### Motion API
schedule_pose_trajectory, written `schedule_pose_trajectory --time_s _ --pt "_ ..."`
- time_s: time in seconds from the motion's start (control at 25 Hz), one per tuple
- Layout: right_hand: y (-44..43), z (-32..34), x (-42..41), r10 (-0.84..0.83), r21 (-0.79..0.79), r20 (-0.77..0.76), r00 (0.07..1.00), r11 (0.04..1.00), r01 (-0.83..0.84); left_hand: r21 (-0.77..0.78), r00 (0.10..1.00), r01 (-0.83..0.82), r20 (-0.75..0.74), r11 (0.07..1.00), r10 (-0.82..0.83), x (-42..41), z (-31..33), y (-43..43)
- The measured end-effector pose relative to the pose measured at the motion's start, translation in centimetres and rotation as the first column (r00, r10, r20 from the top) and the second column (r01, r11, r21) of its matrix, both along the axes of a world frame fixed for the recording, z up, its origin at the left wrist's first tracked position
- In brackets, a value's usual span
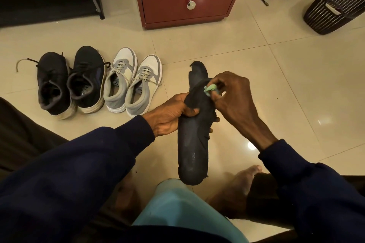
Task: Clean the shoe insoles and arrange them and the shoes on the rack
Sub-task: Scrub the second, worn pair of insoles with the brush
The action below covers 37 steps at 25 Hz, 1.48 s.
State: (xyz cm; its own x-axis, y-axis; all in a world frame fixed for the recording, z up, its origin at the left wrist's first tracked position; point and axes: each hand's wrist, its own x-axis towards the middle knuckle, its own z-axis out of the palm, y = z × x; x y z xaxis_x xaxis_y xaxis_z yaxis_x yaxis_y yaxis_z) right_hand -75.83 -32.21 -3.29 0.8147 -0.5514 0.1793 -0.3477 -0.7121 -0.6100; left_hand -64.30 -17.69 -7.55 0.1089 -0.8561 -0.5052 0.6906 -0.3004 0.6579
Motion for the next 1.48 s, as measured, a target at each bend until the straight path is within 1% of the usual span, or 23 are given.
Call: schedule_pose_trajectory --time_s 0.08,0.12,0.16,0.24,0.28,0.4,0.44,0.48,0.6,0.64,0.8,0.84,0.88,0.96,1.0,1.04,1.16,1.2,1.24,1.28,1.36,1.4,1.48 --pt "-0.2 0.0 -0.2 -0.047 -0.049 0.043 0.998 0.998 0.049 0.009 1.000 0.015 0.016 1.000 -0.015 -0.1 0.1 0.0" --pt "0.3 0.0 -0.1 -0.017 -0.036 0.044 0.999 0.999 0.019 0.023 0.999 0.011 0.035 1.000 -0.012 -0.1 -0.1 -0.1" --pt "1.0 0.2 0.1 0.049 -0.004 0.028 0.998 0.999 -0.049 0.038 0.998 0.002 0.057 0.999 -0.004 -0.1 -0.3 -0.1" --pt "2.1 0.4 0.4 0.171 0.049 -0.036 0.985 0.984 -0.170 0.072 0.995 -0.023 0.094 0.997 0.016 0.0 -0.4 0.1" --pt "1.8 0.3 0.5 0.163 0.040 -0.038 0.986 0.986 -0.161 0.069 0.996 -0.011 0.089 0.998 0.005 0.0 -0.4 0.1" --pt "-0.7 -0.4 -0.1 -0.054 -0.014 0.016 0.998 0.998 0.054 0.018 0.999 0.043 0.033 0.999 -0.043 -0.2 -0.2 0.1" --pt "-0.8 -0.4 -0.2 -0.091 -0.009 0.024 0.996 0.996 0.091 0.018 0.998 0.051 0.029 0.999 -0.052 -0.2 -0.3 0.0" --pt "-0.4 -0.2 -0.1 -0.075 0.011 0.031 0.997 0.997 0.075 0.027 0.998 0.052 0.036 0.998 -0.053 -0.2 -0.2 0.0" --pt "2.0 0.4 0.7 0.124 0.096 0.025 0.992 0.987 -0.126 0.054 0.997 0.032 0.071 0.998 -0.036 0.0 -0.2 0.0" --pt "1.8 0.4 0.7 0.128 0.095 0.030 0.991 0.987 -0.130 0.041 0.997 0.047 0.060 0.998 -0.049 -0.1 -0.1 0.1" --pt "-1.2 0.0 -0.1 -0.133 0.037 0.058 0.989 0.991 0.131 -0.057 0.991 0.111 -0.067 0.992 -0.114 -0.5 0.3 0.1" --pt "-0.7 0.2 -0.1 -0.125 0.048 0.062 0.990 0.991 0.122 -0.056 0.991 0.107 -0.069 0.993 -0.111 -0.4 0.3 0.1" --pt "0.2 0.4 0.2 -0.062 0.073 0.059 0.996 0.996 0.058 -0.048 0.993 0.104 -0.050 0.993 -0.106 -0.4 0.3 0.1" --pt "2.1 1.1 0.8 0.115 0.157 0.012 0.993 0.981 -0.116 0.005 0.996 0.076 0.050 0.997 -0.077 -0.2 -0.1 0.0" --pt "2.5 1.3 0.9 0.172 0.181 -0.025 0.985 0.970 -0.165 0.026 0.994 0.064 0.090 0.998 -0.066 -0.1 -0.2 0.0" --pt "2.1 1.2 1.0 0.177 0.165 -0.049 0.983 0.972 -0.166 0.018 0.994 0.066 0.088 0.998 -0.068 -0.1 -0.1 0.0" --pt "-0.2 0.5 0.4 0.006 0.026 -0.022 1.000 1.000 -0.006 -0.088 0.993 0.104 -0.051 0.991 -0.109 -0.2 0.7 0.1" --pt "-0.4 0.4 0.1 -0.026 0.005 -0.020 0.999 1.000 0.026 -0.106 0.990 0.111 -0.074 0.988 -0.119 -0.1 0.9 0.1" --pt "-0.2 0.4 0.1 -0.015 0.003 -0.028 0.999 1.000 0.015 -0.103 0.991 0.109 -0.073 0.989 -0.116 0.0 0.9 0.0" --pt "0.3 0.5 0.2 0.040 0.024 -0.048 0.998 0.999 -0.039 -0.087 0.993 0.101 -0.048 0.991 -0.105 0.1 0.7 -0.1" --pt "1.4 1.0 0.5 0.152 0.117 -0.101 0.983 0.983 -0.140 -0.034 0.996 0.088 0.002 0.996 -0.088 0.3 0.5 -0.1" --pt "1.4 0.9 0.6 0.161 0.133 -0.104 0.982 0.980 -0.146 -0.027 0.995 0.095 -0.005 0.995 -0.095 0.4 0.6 0.0" --pt "0.6 0.3 0.4 0.071 0.055 -0.067 0.995 0.996 -0.068 -0.086 0.984 0.134 -0.104 0.987 -0.142 0.1 0.9 0.0"
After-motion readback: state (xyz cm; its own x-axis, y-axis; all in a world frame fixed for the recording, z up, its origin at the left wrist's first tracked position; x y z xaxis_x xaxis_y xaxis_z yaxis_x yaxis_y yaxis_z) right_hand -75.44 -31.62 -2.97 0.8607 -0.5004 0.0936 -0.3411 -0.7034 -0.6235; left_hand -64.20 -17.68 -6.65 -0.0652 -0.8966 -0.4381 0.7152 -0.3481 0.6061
